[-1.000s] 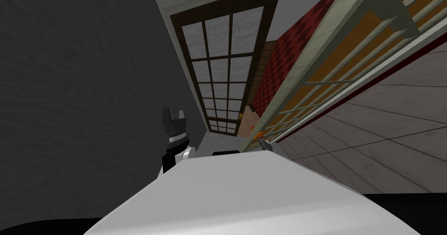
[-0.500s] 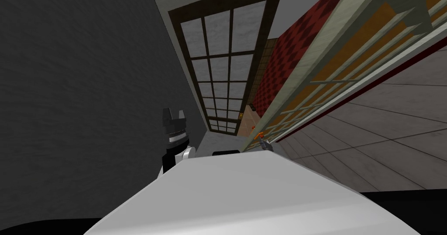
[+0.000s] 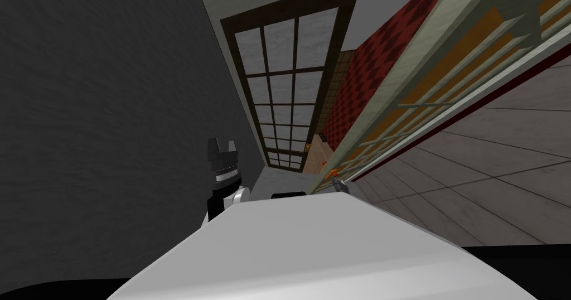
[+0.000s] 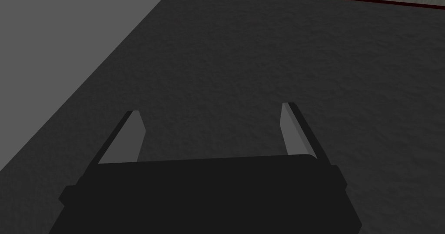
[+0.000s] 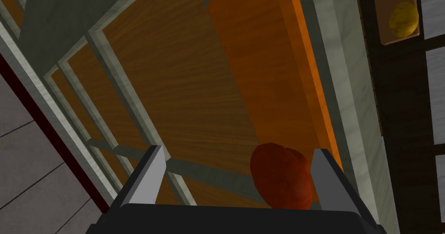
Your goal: Pull the door open
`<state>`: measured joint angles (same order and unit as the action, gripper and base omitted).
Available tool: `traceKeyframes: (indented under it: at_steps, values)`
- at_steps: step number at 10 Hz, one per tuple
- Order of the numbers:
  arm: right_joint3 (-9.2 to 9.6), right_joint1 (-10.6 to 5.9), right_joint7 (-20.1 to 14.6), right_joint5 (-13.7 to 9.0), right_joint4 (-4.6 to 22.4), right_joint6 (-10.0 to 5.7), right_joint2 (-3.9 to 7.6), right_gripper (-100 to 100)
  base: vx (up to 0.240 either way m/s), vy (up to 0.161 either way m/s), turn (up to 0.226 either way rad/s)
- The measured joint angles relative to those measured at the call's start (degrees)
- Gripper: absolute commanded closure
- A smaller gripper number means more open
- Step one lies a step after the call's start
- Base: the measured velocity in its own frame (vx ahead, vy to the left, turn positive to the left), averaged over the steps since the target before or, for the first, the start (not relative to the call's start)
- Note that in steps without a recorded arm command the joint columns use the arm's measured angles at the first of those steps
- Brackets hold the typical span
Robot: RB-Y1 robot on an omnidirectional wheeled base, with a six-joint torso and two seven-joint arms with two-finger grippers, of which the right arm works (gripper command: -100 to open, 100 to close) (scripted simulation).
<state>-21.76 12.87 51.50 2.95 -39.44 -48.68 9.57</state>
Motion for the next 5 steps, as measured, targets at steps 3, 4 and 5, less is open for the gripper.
traceKeyframes:
  at_steps: [3, 4, 5]
  values:
    - [0.4, 1.48, -2.1, -0.5, -1.8, 1.31, 0.03, 100, -0.041, 0.0, 0.021]
    - [0.42, 0.89, -3.1, -1.0, -0.3, 0.49, 0.46, 100, -0.068, -0.006, 0.054]
    - [0.64, 0.94, -4.7, -1.5, -0.1, 0.49, 0.79, 100, -0.057, -0.01, 0.04]
